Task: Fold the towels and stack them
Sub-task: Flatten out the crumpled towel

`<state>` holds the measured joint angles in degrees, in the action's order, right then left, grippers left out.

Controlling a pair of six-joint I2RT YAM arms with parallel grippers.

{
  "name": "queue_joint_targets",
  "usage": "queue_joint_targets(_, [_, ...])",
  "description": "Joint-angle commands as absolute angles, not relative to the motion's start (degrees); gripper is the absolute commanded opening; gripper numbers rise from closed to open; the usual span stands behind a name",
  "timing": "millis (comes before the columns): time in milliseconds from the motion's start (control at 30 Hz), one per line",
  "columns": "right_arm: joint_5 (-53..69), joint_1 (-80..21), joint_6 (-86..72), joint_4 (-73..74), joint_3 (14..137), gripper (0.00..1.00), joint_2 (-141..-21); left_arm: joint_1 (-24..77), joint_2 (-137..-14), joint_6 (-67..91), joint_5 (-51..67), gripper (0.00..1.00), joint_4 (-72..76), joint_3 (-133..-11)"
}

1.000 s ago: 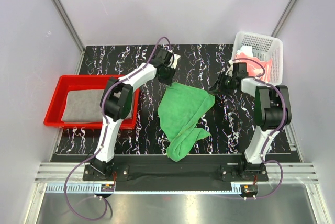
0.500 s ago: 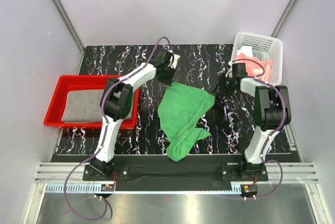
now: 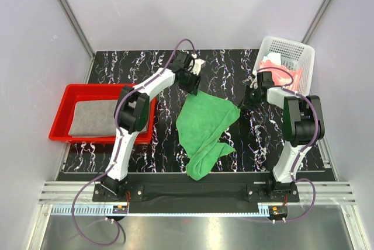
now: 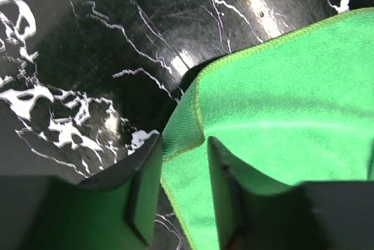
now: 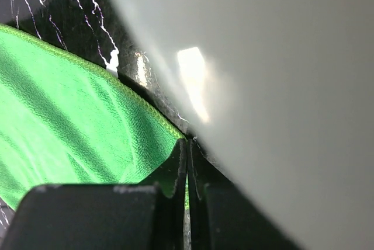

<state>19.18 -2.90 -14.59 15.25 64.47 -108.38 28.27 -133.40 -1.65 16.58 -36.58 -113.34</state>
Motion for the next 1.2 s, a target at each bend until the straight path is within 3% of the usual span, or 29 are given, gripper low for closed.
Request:
queue_joint_targets(0, [16.7,-4.0,-14.4,19.9,63.5,0.0,-106.9,27.9,-134.8,-5.3,17.2,0.47,-37.0,-117.7])
queue_joint_targets(367, [16.4,-4.0,-14.5,19.5,63.5,0.0,-106.4,30.1,-136.6,-12.3,6.2,0.52,-36.6,-118.0])
queue_joint_targets(867, [17.5,-4.0,-14.4,19.0,62.6,0.01,-105.6,30.0,-143.7,-10.3,3.7,0.52,-38.5,-126.3])
queue_joint_targets(933, [17.4,-4.0,-14.4,19.3,62.7,0.15,-105.1,29.9,-143.6,-10.3,4.6,0.52,-38.4,-126.3])
queue_joint_targets(1033, [16.4,-4.0,-14.8,20.7,63.2,0.24,-104.2,29.9,-143.1,-10.9,6.8,0.51,-38.4,-126.1])
queue_joint_targets(1167, [15.5,-4.0,-15.9,21.9,62.6,0.3,-103.8,29.9,-142.6,-11.1,8.5,0.54,-37.9,-126.1])
